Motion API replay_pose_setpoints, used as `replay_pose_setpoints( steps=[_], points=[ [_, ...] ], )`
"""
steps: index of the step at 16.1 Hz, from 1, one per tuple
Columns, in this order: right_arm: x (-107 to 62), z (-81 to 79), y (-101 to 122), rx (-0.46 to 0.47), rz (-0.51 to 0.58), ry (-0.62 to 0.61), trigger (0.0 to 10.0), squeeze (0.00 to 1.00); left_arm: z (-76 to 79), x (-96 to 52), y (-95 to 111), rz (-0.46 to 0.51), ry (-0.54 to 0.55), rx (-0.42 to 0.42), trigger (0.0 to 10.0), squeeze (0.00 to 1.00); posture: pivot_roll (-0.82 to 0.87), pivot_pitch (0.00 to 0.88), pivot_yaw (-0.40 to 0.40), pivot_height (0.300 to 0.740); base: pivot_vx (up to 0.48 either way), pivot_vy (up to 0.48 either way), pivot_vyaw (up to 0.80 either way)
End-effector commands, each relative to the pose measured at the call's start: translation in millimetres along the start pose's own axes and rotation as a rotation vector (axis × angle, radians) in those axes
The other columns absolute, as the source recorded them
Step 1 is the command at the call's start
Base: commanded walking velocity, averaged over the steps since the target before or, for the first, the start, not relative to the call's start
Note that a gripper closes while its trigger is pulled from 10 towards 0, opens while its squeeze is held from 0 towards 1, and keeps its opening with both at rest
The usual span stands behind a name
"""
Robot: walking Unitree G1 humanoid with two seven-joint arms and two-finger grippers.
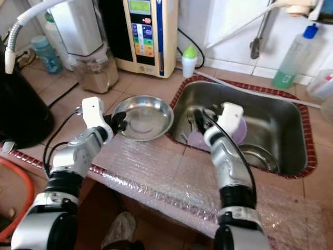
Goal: Kitchen organization
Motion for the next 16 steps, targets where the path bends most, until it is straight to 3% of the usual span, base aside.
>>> replay_pose_setpoints(
  steps=[1, 4, 7, 10, 11, 12, 14, 16],
  points=[
    [0.5, -20.5, 8, 0.05, 0.026, 0.105, 10.0, 0.0, 1.5, -2.5, 15, 0.076, -0.02, -0.028, 0.0, 0.0, -0.11, 0.0, 0.074, 0.74, 0.0, 0.0, 0.0],
    [-0.6, -41.8, -6, 0.075, -0.055, 0.203, 10.0, 0.0, 9.4, -3.0, 25, 0.137, -0.057, -0.027, 0.0, 0.0, -0.11, 0.0, 0.071, 0.74, 0.0, 0.0, 0.0],
    [-2.2, -36.0, -32, 0.019, -0.137, 0.139, 10.0, 0.0, 15.9, -5.0, 33, 0.193, -0.099, -0.041, 0.0, 0.0, -0.11, 0.0, 0.068, 0.74, 0.0, 0.0, 0.0],
    [-1.4, -49.7, -42, 0.069, -0.163, 0.169, 10.0, 0.0, 25.6, -7.2, 37, 0.22, -0.148, -0.047, 0.0, 0.0, -0.11, 0.0, 0.067, 0.74, 0.0, 0.0, 0.0],
    [-1.2, -50.8, -45, 0.067, -0.178, 0.165, 9.3, 0.0, 26.3, -7.6, 37, 0.226, -0.15, -0.047, 0.0, 0.0, -0.11, 0.0, 0.068, 0.74, 0.0, 0.0, 0.0],
    [0.2, -48.6, -46, 0.068, -0.192, 0.136, 0.0, 0.0, 27.3, -8.1, 38, 0.235, -0.159, -0.05, 0.0, 0.0, -0.11, 0.0, 0.068, 0.74, 0.0, 0.0, 0.0],
    [1.7, -55.6, -44, 0.129, -0.207, 0.16, 0.0, 0.0, 29.4, -9.0, 40, 0.249, -0.175, -0.035, 0.0, 0.0, -0.11, 0.0, 0.069, 0.74, 0.0, 0.0, 0.0],
    [3.1, -54.2, -40, 0.13, -0.203, 0.138, 0.0, 0.0, 31.1, -9.8, 41, 0.259, -0.181, -0.03, 0.0, 0.0, -0.11, 0.0, 0.068, 0.74, 0.0, 0.0, 0.0]
  ],
)
Point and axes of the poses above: a point about 5 cm out from each wrist's last joint towards the gripper, its own x axis pointing out of the wrist towards the gripper, its own y axis along the axis of the wrist's last joint, z = x × y, the point moved 4 cm from there along x, pointing out of the wrist towards the gripper, and after that the axes turned 8 degrees about x, right-handed, at the moved point
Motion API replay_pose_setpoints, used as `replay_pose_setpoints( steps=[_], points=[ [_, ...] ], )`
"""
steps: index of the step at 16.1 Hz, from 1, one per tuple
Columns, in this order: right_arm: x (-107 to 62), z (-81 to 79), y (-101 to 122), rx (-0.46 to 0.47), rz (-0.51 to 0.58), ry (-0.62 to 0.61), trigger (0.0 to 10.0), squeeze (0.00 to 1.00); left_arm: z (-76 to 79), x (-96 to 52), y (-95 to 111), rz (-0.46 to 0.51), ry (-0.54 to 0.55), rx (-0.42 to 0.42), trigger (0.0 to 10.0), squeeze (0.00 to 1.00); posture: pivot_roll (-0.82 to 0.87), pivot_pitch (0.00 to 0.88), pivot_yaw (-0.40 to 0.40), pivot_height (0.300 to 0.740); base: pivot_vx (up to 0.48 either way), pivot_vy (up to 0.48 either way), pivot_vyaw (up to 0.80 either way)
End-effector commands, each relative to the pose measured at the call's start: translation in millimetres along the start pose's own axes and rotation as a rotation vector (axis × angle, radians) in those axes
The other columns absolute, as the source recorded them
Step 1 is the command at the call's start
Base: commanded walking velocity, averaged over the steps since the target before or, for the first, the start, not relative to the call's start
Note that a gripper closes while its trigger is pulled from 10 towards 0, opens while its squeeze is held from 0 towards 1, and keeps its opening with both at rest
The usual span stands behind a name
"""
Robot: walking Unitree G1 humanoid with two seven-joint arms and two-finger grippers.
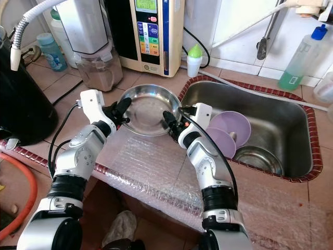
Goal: Kitchen organization
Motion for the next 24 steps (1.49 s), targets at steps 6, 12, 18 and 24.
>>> replay_pose_setpoints(
  steps=[6, 12, 18, 24],
  points=[
    [1.2, 13.8, 9, 0.063, -0.027, -0.132, 0.0, 0.0, 19.1, 0.2, 24, 0.118, -0.101, 0.095, 0.0, 0.0, -0.11, 0.0, 0.069, 0.74, 0.0, 0.0, 0.0],
    [1.5, 19.1, 14, 0.081, -0.001, -0.176, 0.0, 0.0, 25.0, -1.4, 31, 0.165, -0.129, 0.164, 0.0, 0.0, -0.11, 0.0, 0.069, 0.74, 0.0, 0.0, 0.0],
    [0.4, 29.3, 26, 0.109, 0.037, -0.224, 0.0, 0.0, 29.8, -2.3, 24, 0.154, -0.144, 0.214, 3.9, 0.75, -0.12, 0.0, 0.061, 0.74, 0.0, 0.0, 0.0],
    [-11.8, 56.2, 73, 0.086, 0.285, -0.419, 0.0, 0.0, 37.0, -6.9, 13, 0.127, -0.201, 0.253, 10.0, 1.0, -0.11, 0.0, 0.056, 0.74, 0.0, 0.0, 0.0]
  ],
)
Point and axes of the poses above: a point about 5 cm out from each wrist's last joint towards the gripper, its own x axis pointing out of the wrist towards the gripper, its own y axis along the axis of the wrist's last joint, z = x × y, the point moved 4 cm from there along x, pointing out of the wrist towards the gripper, and after that the axes turned 8 degrees about x, right-handed, at the moved point
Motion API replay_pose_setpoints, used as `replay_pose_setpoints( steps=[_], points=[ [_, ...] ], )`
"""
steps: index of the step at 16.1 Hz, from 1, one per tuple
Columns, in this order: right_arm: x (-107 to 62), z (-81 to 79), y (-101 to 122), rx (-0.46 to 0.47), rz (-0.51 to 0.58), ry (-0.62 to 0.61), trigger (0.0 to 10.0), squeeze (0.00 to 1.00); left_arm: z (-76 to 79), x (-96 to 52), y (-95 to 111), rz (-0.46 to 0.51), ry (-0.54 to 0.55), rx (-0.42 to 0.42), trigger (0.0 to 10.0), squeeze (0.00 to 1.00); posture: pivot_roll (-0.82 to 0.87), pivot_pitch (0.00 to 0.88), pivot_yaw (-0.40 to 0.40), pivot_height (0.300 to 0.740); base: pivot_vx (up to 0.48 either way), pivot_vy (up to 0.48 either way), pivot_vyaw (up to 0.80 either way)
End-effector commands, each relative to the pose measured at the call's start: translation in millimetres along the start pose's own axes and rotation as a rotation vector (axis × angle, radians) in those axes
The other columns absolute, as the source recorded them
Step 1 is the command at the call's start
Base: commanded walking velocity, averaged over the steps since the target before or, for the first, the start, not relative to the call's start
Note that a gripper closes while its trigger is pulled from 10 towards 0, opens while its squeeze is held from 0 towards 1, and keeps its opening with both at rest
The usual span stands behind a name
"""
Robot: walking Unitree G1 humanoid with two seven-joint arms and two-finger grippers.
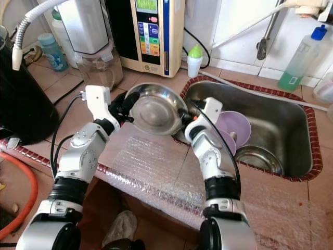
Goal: Kitchen organization
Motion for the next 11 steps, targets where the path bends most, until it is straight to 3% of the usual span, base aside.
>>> replay_pose_setpoints(
  steps=[1, 4, 11],
  points=[
    [-7.4, 40.6, 53, 0.048, 0.215, -0.245, 0.0, 0.0, 13.9, -3.8, 1, 0.022, -0.079, 0.056, 10.0, 1.0, -0.11, 0.0, 0.057, 0.74, 0.0, 0.0, 0.0],
    [-10.5, 51.1, 62, 0.083, 0.265, -0.299, 0.0, 0.0, 15.4, -4.2, -1, 0.018, -0.086, 0.065, 10.0, 1.0, -0.11, 0.0, 0.064, 0.74, 0.0, 0.0, 0.0],
    [-9.3, 57.3, 53, 0.087, 0.248, -0.316, 0.0, 0.0, 11.5, -4.8, -9, -0.006, -0.056, 0.082, 10.0, 1.0, -0.12, 0.0, 0.059, 0.74, 0.0, 0.0, 0.0]
  ],
)
Point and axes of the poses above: a point about 5 cm out from each wrist's last joint towards the gripper, its own x axis pointing out of the wrist towards the gripper, its own y axis along the axis of the wrist's last joint, z = x × y, the point moved 4 cm from there along x, pointing out of the wrist towards the gripper, and after that the axes turned 8 degrees about x, right-handed, at the moved point
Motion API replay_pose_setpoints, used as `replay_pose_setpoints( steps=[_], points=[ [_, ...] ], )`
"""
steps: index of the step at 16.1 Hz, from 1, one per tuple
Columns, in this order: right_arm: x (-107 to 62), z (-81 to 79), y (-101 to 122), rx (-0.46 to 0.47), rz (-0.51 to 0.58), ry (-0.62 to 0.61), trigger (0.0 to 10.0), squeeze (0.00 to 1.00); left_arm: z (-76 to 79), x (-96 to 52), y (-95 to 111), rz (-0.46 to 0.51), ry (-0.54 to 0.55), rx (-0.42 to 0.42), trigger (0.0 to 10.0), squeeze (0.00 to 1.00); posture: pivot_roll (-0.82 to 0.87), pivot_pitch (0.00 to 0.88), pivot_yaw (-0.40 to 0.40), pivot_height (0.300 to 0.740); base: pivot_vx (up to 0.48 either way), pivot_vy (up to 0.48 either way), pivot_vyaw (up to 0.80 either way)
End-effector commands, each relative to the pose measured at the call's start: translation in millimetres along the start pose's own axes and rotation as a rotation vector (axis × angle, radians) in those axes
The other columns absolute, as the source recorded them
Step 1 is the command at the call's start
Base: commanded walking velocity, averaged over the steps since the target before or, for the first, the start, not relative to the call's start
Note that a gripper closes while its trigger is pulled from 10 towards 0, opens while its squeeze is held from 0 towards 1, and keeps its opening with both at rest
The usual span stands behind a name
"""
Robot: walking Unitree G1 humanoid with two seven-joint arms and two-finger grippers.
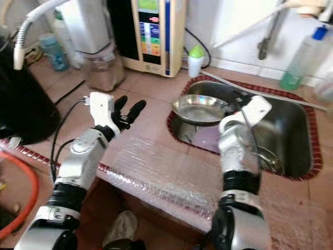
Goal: Kitchen organization
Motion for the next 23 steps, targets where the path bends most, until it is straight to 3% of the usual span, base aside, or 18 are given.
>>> replay_pose_setpoints(
  steps=[1, 3, 6, 7, 10, 11, 12, 13, 18, 21, 23],
  points=[
    [0.4, -4.1, 1, -0.007, 0.006, 0.003, 0.0, 0.0, 0.8, 1.6, 2, 0.003, -0.008, 0.017, 10.0, 1.0, -0.12, 0.0, 0.059, 0.74, 0.0, 0.0, 0.0],
    [1.4, 1.3, 7, -0.035, 0.038, -0.027, 0.0, 0.0, 0.5, 0.6, 2, 0.002, -0.006, 0.02, 10.0, 1.0, -0.11, 0.0, 0.054, 0.74, 0.0, 0.0, 0.0],
    [2.0, 24.3, 23, -0.152, 0.124, -0.156, 0.0, 0.0, -2.1, -4.4, -2, -0.015, -0.003, 0.025, 10.0, 1.0, -0.11, 0.0, 0.054, 0.74, 0.0, 0.0, 0.0],
    [0.9, 37.5, 31, -0.279, 0.175, -0.196, 0.0, 0.0, -1.3, -9.5, -9, -0.043, -0.014, 0.029, 10.0, 1.0, -0.11, 0.0, 0.056, 0.74, 0.0, 0.0, 0.0],
    [-2.0, 63.0, 26, -0.387, 0.167, -0.255, 0.0, 0.0, 5.2, -21.7, -26, -0.116, -0.072, 0.036, 10.0, 1.0, -0.1, 0.0, 0.061, 0.74, 0.0, 0.0, 0.0],
    [-3.5, 72.4, 21, -0.401, 0.148, -0.28, 2.5, 0.0, 8.5, -27.4, -33, -0.145, -0.1, 0.044, 10.0, 1.0, -0.1, 0.0, 0.063, 0.74, 0.0, 0.0, 0.0],
    [-4.9, 80.2, 15, -0.389, 0.121, -0.3, 10.0, 0.0, 12.0, -33.0, -39, -0.172, -0.126, 0.05, 10.0, 1.0, -0.1, 0.0, 0.066, 0.74, 0.0, 0.0, 0.0],
    [-5.7, 84.6, 10, -0.388, 0.104, -0.308, 10.0, 1.0, 15.0, -36.6, -42, -0.188, -0.144, 0.063, 10.0, 1.0, -0.1, 0.0, 0.066, 0.74, 0.0, 0.0, 0.0],
    [-7.1, 88.0, -4, -0.341, 0.053, -0.292, 10.0, 1.0, 22.6, -41.1, -42, -0.186, -0.153, 0.089, 10.0, 1.0, -0.09, 0.0, 0.062, 0.74, 0.0, 0.0, 0.0],
    [-10.3, 68.3, -18, -0.409, -0.003, -0.076, 10.0, 1.0, 15.4, -43.9, -30, -0.145, -0.043, 0.122, 10.0, 1.0, -0.07, 0.0, 0.044, 0.74, 0.0, 0.0, 0.0],
    [-19.1, 67.5, -20, -0.515, 0.011, 0.007, 10.0, 1.0, 4.6, -52.1, -31, -0.146, 0.078, 0.153, 10.0, 1.0, -0.06, 0.0, 0.04, 0.74, 0.0, 0.0, 0.0]
  ],
)
Point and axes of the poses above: a point about 5 cm out from each wrist's last joint towards the gripper, its own x axis pointing out of the wrist towards the gripper, its own y axis along the axis of the wrist's last joint, z = x × y, the point moved 4 cm from there along x, pointing out of the wrist towards the gripper, and after that the axes turned 8 degrees about x, right-handed, at the moved point
